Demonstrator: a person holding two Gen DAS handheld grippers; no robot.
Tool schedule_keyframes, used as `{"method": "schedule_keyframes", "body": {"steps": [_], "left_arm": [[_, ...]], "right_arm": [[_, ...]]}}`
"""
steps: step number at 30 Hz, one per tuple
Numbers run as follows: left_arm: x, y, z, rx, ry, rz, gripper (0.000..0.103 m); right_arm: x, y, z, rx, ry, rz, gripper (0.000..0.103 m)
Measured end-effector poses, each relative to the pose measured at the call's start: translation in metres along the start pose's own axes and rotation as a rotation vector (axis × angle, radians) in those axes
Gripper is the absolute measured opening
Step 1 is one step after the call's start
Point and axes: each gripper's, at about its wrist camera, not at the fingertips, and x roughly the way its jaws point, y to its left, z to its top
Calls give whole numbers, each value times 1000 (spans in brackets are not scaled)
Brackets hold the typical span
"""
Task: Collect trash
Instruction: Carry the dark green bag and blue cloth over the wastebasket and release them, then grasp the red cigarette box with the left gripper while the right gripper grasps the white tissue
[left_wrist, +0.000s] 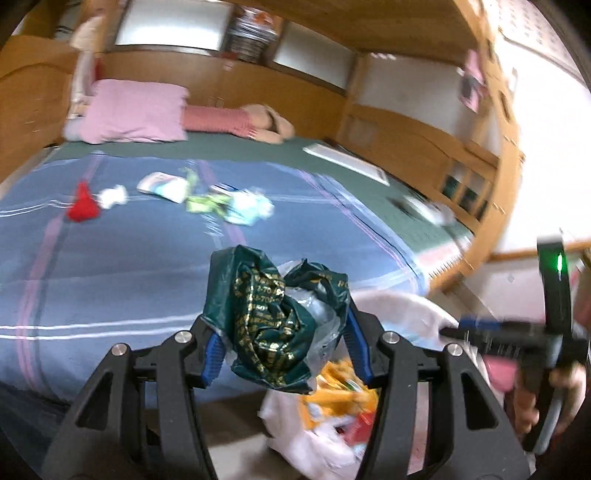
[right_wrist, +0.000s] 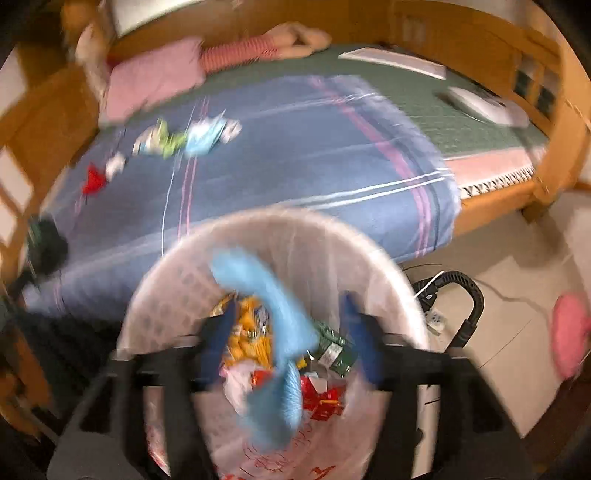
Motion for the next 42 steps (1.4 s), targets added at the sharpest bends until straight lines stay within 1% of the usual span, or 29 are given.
{"method": "schedule_keyframes", "body": {"steps": [1,4,5,6,7,8,9,10,12,14,15,16,17,18,20,21,22,23,25,27,30,31,33,34,35,36,38,40,42], "left_arm": [[5,-6,-2,13,22,-32,55],[20,-31,-13,62,100,-142,57],[25,-38,-17,80,125,-171,58],[32,-48,-21,111,163,-207,65],[36,-52,-25,130,183,-225,71],[39,-59,-29,150,203,-235,83],[39,-61,-32,160,208,-231,90],[39,-62,-32,169,205,-220,91],[36,-55,-28,170,174,-174,95],[32,-41,-21,146,136,-99,96],[32,-32,-17,128,124,-56,96],[31,-19,-11,101,113,16,96],[30,-11,-8,88,105,57,96],[27,1,-4,73,88,122,96],[19,18,6,75,53,196,96],[14,27,11,86,34,220,96],[10,36,17,102,9,254,97],[7,47,25,116,-10,298,97],[5,72,40,106,-15,382,98],[4,94,52,64,-1,429,98],[12,142,67,-66,15,491,98],[17,166,72,-152,16,528,98],[23,197,78,-277,23,569,98],[30,221,84,-381,30,572,98],[34,236,87,-441,32,556,98],[42,254,93,-504,31,522,98],[58,279,103,-552,33,499,98],[78,302,118,-536,16,532,98],[95,319,126,-514,-13,561,98]], "right_arm": [[-8,-10,2,51,-32,10,77],[-23,-35,8,176,-85,50,77],[-27,-42,9,208,-102,54,77],[-33,-52,9,251,-129,52,77],[-36,-56,10,269,-143,50,77],[-38,-60,10,286,-157,49,77],[-40,-66,10,309,-171,45,77],[-40,-68,10,323,-175,45,77],[-36,-71,11,347,-168,58,77],[-33,-69,12,340,-159,65,77],[-32,-66,12,329,-157,67,77],[-31,-64,12,317,-155,72,77],[-30,-63,12,311,-156,78,77],[-29,-61,13,309,-158,80,77],[-25,-61,17,333,-155,79,77],[-22,-59,20,340,-145,91,77],[-18,-55,25,340,-130,121,77],[-17,-47,30,327,-128,148,77],[-15,-31,38,282,-133,147,77],[-12,-14,43,242,-128,152,77],[1,5,50,212,-98,185,77],[6,11,53,201,-86,188,77],[14,22,59,179,-69,188,77],[18,28,63,163,-58,183,77],[19,30,65,156,-55,181,77],[21,34,68,147,-54,179,77],[26,36,71,144,-56,174,77],[34,37,72,145,-46,168,77],[50,38,73,145,-8,156,77]]}}
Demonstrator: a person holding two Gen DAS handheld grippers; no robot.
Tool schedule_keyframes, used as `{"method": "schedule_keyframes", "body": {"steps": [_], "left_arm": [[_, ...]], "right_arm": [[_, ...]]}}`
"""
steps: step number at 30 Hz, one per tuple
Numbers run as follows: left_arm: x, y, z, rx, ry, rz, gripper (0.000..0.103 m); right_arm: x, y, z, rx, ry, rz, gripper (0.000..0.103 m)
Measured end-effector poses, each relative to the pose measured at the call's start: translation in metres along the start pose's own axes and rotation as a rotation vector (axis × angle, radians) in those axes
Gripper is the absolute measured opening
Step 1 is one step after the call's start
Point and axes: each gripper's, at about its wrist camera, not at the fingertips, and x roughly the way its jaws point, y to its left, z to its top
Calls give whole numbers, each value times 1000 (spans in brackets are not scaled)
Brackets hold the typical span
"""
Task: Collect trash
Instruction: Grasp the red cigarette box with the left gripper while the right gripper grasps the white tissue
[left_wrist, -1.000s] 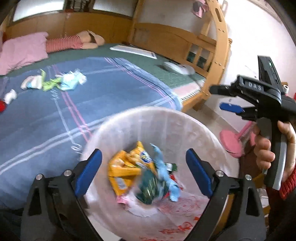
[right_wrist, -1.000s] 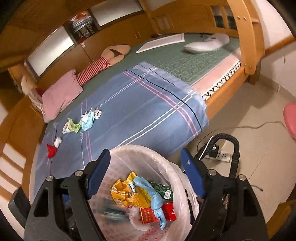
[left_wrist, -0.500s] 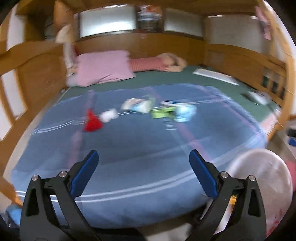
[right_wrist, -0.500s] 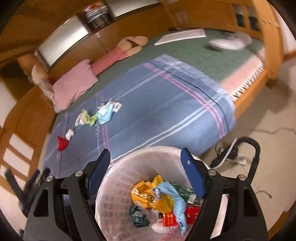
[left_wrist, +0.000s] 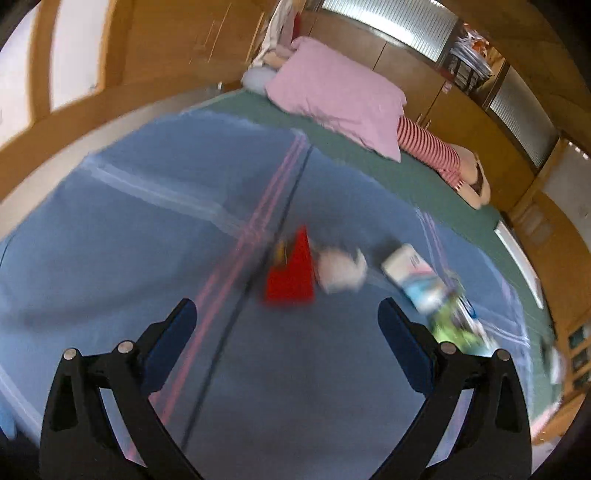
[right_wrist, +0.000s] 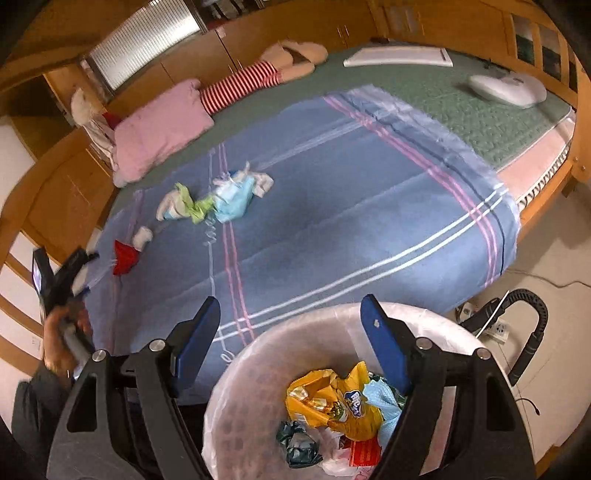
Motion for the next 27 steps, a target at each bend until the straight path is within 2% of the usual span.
{"method": "schedule_keyframes", "body": {"steps": [3,4,7,8,9,10,11,14,16,18,20,22,24,27], "left_arm": [[33,6,7,-62,5,-6,98],[50,5,10,-74,37,32,98],[78,-3,12,-22,73,56,96],[87,-6,11,14,91,76,80],[94,-7,9,42,106,89,53],[101,-6,6,75,137,99,46],[100,-4,4,81,134,94,41],[80,6,10,18,127,102,38],[48,17,10,-68,124,113,38],[25,24,9,-106,117,96,38],[-13,33,-2,-118,53,86,38],[-38,42,-23,-121,11,129,38],[-43,49,-44,-149,40,168,38],[-37,49,-47,-166,70,172,38]], "right_arm": [[25,6,12,-24,52,-40,77],[32,9,17,-30,61,-55,77],[51,32,39,-50,68,-36,77],[56,41,45,-62,66,-19,77],[62,53,52,-82,63,-2,77],[68,67,59,-105,60,14,77],[76,83,65,-130,59,35,77],[100,125,79,-199,59,111,77],[125,167,86,-281,47,145,77],[155,208,89,-358,54,177,77],[197,258,91,-424,94,228,77],[232,294,92,-473,104,210,77],[268,331,91,-530,97,160,77],[305,365,83,-610,110,84,77]]}}
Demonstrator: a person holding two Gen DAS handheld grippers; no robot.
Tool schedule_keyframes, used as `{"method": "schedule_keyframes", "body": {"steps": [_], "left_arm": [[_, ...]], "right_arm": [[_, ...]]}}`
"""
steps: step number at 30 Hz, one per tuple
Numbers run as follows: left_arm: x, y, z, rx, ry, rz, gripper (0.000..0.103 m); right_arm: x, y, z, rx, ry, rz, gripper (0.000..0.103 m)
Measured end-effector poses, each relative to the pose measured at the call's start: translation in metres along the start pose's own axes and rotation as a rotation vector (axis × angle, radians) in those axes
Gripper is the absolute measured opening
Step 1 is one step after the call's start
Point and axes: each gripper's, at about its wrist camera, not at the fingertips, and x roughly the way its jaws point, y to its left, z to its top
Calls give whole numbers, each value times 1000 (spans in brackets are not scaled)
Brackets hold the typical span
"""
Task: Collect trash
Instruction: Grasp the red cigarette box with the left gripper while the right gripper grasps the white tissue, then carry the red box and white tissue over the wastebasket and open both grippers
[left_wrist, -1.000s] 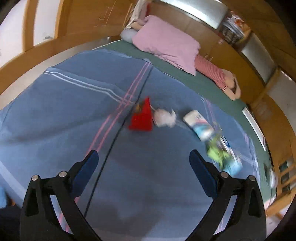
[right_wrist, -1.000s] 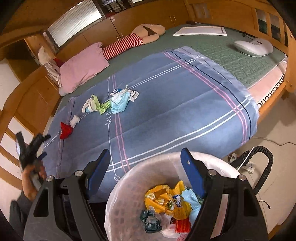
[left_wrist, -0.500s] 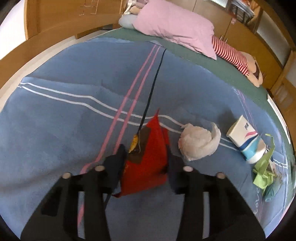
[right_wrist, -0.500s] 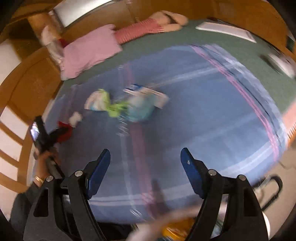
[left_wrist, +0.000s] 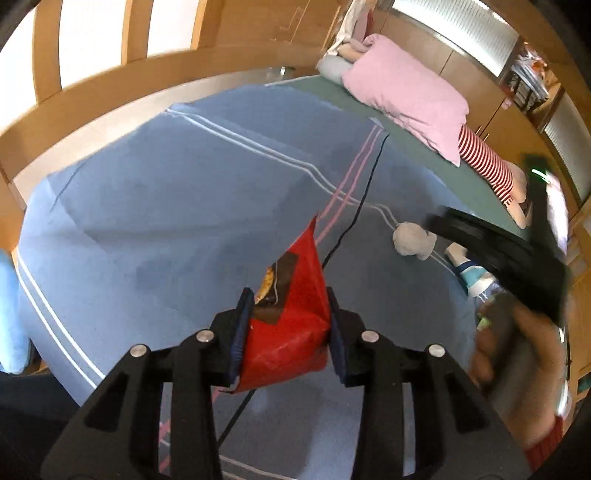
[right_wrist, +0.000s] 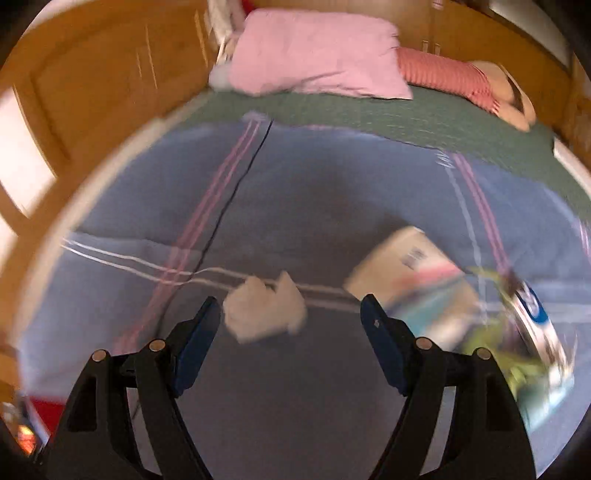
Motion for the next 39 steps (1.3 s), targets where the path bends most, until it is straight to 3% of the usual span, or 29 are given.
{"method": "schedule_keyframes", "body": {"steps": [5,7,8,10,11,17,23,30,39], "left_arm": [[-1,9,10,-41,-51,31,38],[2,10,10,-49,-35,23,38],[3,8,10,-48,-31,20,38],[-1,8,7,-33,-35,17,38],[0,8,8,-27,-39,18,38],[-3,4,6,1,-64,45,38],[-2,-5,3,69,-78,88,38],[-2,-30,-10,236,-78,86,38],[-6,-28,-31,333,-43,84,38]], "right_arm": [[48,26,-1,-79,86,-79,76],[51,25,-6,-57,66,-57,67],[51,25,-7,-55,58,-57,61],[46,28,-9,-76,49,-41,26],[44,29,-10,-84,54,-29,24],[12,27,-18,-78,55,27,22],[-50,-1,-39,-29,18,73,22],[-120,-34,-79,31,-27,53,22],[-137,-49,-142,154,50,45,22]]}}
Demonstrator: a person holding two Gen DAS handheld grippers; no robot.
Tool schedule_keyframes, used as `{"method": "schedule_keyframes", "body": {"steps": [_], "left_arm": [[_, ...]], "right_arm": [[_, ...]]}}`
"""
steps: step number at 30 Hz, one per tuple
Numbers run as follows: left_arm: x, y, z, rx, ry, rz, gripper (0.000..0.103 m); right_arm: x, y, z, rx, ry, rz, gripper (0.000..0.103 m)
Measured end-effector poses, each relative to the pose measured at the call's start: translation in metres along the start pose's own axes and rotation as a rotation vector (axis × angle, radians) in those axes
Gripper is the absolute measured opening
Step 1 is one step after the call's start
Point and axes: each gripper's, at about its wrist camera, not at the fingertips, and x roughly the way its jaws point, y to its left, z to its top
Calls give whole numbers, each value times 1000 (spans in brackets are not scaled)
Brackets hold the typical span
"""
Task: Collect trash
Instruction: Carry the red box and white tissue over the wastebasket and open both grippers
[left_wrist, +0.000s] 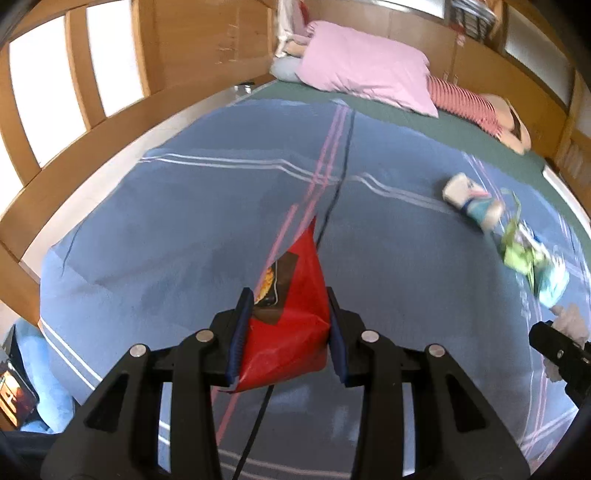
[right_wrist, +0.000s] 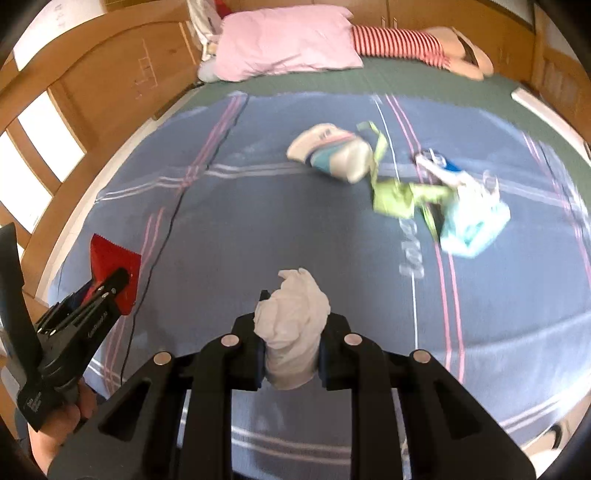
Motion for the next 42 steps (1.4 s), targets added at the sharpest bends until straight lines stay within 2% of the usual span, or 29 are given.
{"method": "schedule_keyframes", "body": {"steps": [3,5,11,13,16,20,21,23,26,27,28,30,32,34,35,36,37,40,42], "left_arm": [[-3,-3,-10,30,18,-34,38],[-11,-4,-13,40,-10,-57,38],[-42,-14,-27,87,-104,-160,38],[-52,-18,-34,105,-121,-177,38],[-68,-24,-51,114,-105,-171,38],[-100,-37,-72,131,-110,-249,38],[-107,-42,-76,143,-113,-275,38],[-126,-54,-85,164,-110,-377,38],[-147,-73,-99,212,-69,-562,38],[-153,-80,-104,225,-44,-646,38],[-158,-85,-109,234,-32,-693,38],[-168,-95,-118,264,-24,-721,38],[-178,-107,-128,304,-20,-748,38],[-186,-117,-136,331,-14,-770,38],[-187,-120,-138,339,-11,-776,38],[-189,-122,-141,347,-9,-781,38],[-192,-126,-145,356,-6,-787,38],[-198,-136,-155,387,1,-797,38],[-201,-143,-156,410,5,-804,38]], "right_arm": [[-12,1,-6,39,-12,12,22],[-31,-1,-8,43,-53,25,22],[-113,-16,-26,33,-193,-6,22],[-142,-27,-41,34,-238,-36,22],[-174,-47,-68,49,-276,-75,22],[-199,-75,-104,89,-283,-119,22],[-203,-82,-113,106,-279,-122,22],[-210,-95,-132,136,-270,-124,22],[-217,-110,-162,175,-253,-125,22],[-218,-113,-168,184,-250,-122,22],[-219,-118,-177,198,-241,-114,22],[-217,-124,-190,209,-212,-99,22],[-214,-130,-202,215,-177,-107,27],[-215,-137,-210,235,-159,-105,47],[-219,-143,-214,266,-176,-93,54],[-227,-151,-218,309,-209,-77,66],[-232,-158,-219,347,-237,-63,71],[-253,-183,-224,477,-319,-3,72],[-264,-193,-226,521,-366,-10,72]]}}
